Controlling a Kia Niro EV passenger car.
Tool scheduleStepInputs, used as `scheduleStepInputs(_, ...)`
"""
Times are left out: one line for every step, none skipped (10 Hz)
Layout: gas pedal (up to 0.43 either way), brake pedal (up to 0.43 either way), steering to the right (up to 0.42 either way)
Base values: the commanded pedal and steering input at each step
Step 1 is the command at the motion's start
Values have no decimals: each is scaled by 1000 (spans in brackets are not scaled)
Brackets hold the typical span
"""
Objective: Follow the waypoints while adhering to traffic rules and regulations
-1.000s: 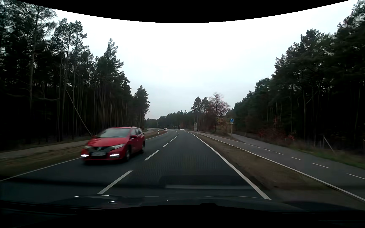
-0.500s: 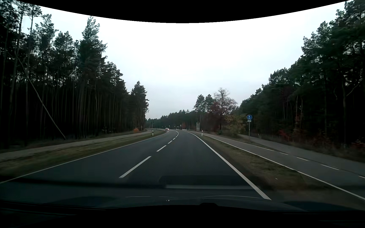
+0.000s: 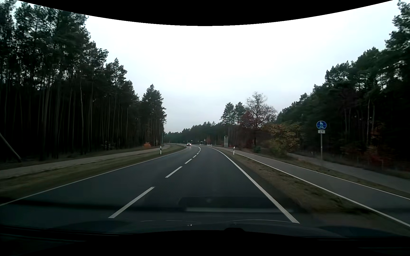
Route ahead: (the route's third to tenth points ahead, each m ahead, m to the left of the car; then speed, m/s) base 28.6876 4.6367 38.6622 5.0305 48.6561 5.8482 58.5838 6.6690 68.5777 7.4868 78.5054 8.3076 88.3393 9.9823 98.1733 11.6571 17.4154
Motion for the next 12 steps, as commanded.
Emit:
scheduleStepInputs(150, 0, -6)
scheduleStepInputs(150, 0, -6)
scheduleStepInputs(150, 0, -6)
scheduleStepInputs(157, 0, -6)
scheduleStepInputs(157, 0, -6)
scheduleStepInputs(157, 0, -6)
scheduleStepInputs(157, 0, -6)
scheduleStepInputs(157, 0, -6)
scheduleStepInputs(157, 0, -6)
scheduleStepInputs(157, 0, -6)
scheduleStepInputs(157, 0, -6)
scheduleStepInputs(157, 0, -6)
